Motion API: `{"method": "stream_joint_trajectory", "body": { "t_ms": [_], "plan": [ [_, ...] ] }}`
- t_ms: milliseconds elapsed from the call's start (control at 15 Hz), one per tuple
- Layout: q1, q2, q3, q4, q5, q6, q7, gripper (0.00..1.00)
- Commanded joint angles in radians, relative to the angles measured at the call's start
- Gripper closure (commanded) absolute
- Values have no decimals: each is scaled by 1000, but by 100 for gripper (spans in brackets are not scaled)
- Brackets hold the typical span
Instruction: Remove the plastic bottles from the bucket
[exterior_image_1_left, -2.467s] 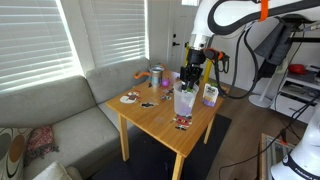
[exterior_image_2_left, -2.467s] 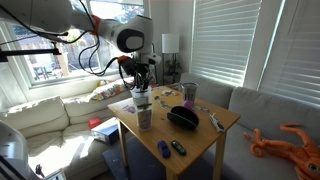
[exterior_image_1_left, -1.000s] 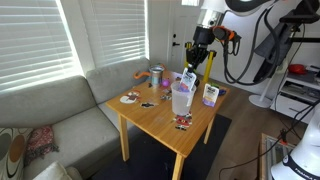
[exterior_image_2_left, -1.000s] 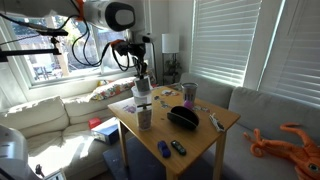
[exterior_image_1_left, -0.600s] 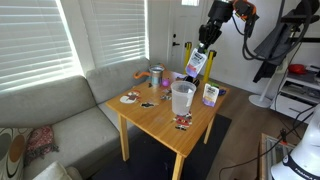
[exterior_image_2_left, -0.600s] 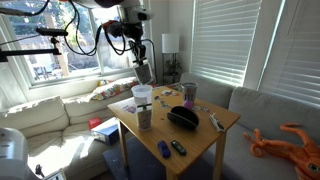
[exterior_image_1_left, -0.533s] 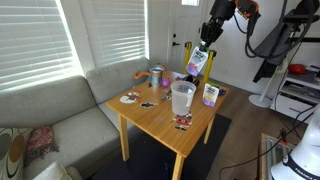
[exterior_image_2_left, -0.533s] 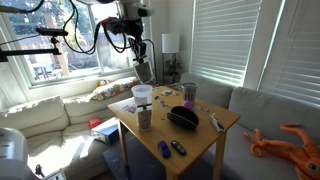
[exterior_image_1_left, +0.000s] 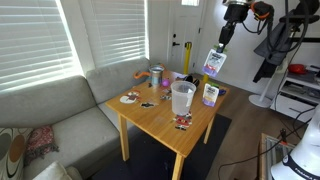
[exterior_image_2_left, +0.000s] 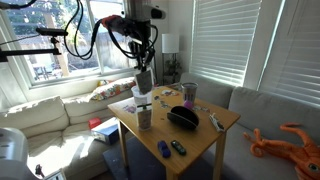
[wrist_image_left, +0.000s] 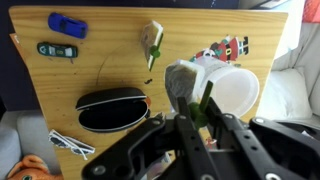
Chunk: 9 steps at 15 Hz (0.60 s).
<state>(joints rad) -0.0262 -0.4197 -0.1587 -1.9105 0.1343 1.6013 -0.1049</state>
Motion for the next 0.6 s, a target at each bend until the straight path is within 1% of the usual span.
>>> {"method": "stream_joint_trajectory", "body": {
  "t_ms": [0, 267, 533],
  "plan": [
    [-25, -7, -44, -15, -8, -80, -131, 95],
    [-59, -14, -81, -26, -38, -119, -217, 95],
    [-85, -8, -99, -63, -70, -106, -249, 95]
  ]
}}
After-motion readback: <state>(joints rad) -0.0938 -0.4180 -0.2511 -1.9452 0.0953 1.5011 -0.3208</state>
